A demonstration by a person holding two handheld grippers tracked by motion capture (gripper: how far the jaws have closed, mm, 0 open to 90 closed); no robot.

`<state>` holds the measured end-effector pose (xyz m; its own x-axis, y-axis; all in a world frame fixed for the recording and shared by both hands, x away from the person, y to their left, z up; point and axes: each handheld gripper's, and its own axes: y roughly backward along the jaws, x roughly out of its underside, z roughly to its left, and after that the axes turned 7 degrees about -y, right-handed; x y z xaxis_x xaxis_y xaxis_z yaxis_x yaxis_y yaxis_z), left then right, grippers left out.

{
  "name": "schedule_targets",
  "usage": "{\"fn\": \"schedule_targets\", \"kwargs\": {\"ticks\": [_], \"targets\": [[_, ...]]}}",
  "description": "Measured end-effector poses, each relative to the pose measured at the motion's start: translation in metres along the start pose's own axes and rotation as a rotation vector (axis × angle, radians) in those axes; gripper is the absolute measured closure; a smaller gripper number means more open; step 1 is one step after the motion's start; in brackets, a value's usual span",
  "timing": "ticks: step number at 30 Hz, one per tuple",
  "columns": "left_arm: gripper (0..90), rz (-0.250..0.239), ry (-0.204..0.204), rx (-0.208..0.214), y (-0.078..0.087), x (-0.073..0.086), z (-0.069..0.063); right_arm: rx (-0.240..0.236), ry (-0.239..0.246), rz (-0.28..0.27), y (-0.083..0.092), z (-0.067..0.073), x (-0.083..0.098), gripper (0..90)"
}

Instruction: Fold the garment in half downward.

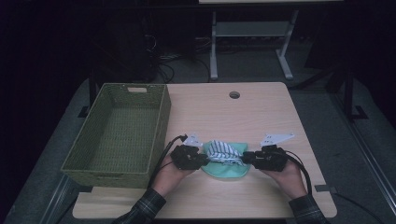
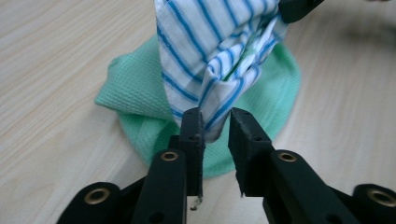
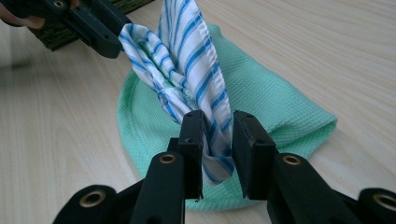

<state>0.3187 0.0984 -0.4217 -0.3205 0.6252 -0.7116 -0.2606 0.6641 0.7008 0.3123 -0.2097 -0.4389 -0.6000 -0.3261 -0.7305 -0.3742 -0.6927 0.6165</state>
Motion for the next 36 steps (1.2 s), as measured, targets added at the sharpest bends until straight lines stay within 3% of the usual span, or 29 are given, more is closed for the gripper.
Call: {"fn": "schedule_targets", "kwargs": {"ticks": [4,8,14,18,24,25,29,36], "targets": [[72.5,-0.041,0.008,0.008,0.014,-0.004,-0.003,-0.005,0.013,-0.038,0.013,0.005,0.0,73.2],[79.3,-0.066,0.011,0.006,0.02,-0.012,-0.001,0.009,0.016,-0.073,0.018,0.005,-0.004,78.5],[88.8,-0.067,0.012,-0.034,0.015,-0.025,0.008,0.042,0.014,-0.074,0.011,0.001,-0.011,89.3],[89.7,-0.068,0.04,-0.055,0.006,-0.032,0.018,0.047,0.022,-0.084,0.006,0.002,-0.02,89.8],[89.7,-0.011,0.065,-0.055,-0.021,-0.033,0.025,0.039,0.011,-0.044,-0.013,-0.004,-0.02,89.9],[89.7,0.009,0.054,-0.054,-0.024,-0.032,0.025,0.039,0.009,-0.034,-0.016,-0.005,-0.018,89.9],[89.7,0.038,0.068,-0.031,-0.034,-0.025,0.02,0.034,0.003,-0.009,-0.02,-0.005,-0.014,89.9],[89.6,0.103,0.027,-0.002,-0.04,-0.015,0.007,0.024,0.003,0.032,-0.025,-0.001,-0.001,89.9]]}}
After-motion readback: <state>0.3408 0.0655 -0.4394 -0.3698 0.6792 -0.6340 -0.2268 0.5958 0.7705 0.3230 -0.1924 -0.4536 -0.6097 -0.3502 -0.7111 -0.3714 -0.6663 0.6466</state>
